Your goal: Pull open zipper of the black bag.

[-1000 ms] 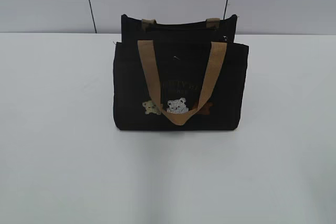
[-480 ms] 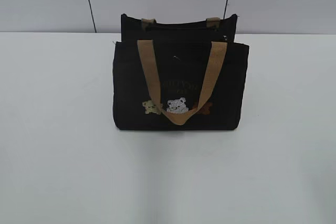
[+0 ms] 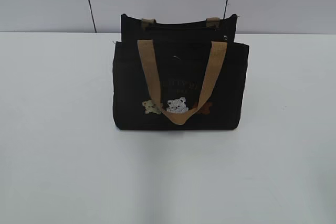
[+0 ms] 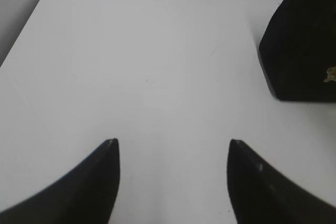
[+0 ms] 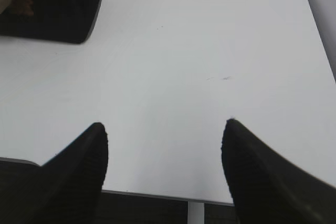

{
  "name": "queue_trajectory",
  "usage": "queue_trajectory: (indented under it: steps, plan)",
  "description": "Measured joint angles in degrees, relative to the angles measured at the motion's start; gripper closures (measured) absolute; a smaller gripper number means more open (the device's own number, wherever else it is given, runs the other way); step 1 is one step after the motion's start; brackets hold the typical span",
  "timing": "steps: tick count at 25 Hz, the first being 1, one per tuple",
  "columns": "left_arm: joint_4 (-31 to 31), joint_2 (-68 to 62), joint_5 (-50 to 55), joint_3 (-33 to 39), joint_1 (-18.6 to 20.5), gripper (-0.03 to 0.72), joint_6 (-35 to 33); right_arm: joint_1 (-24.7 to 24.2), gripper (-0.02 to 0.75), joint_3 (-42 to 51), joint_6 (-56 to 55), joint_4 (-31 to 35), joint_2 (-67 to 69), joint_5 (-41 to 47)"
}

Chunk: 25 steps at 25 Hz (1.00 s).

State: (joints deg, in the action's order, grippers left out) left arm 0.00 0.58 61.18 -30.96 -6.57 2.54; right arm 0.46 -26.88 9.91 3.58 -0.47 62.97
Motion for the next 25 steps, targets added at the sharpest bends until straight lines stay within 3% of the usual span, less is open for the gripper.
queue_trajectory:
  steps: [25]
  plan:
    - [0.0, 0.0, 0.0, 0.0, 0.0, 0.216, 0.0, 0.0, 0.223, 0.0, -0.2, 0.0, 0.0, 0.0]
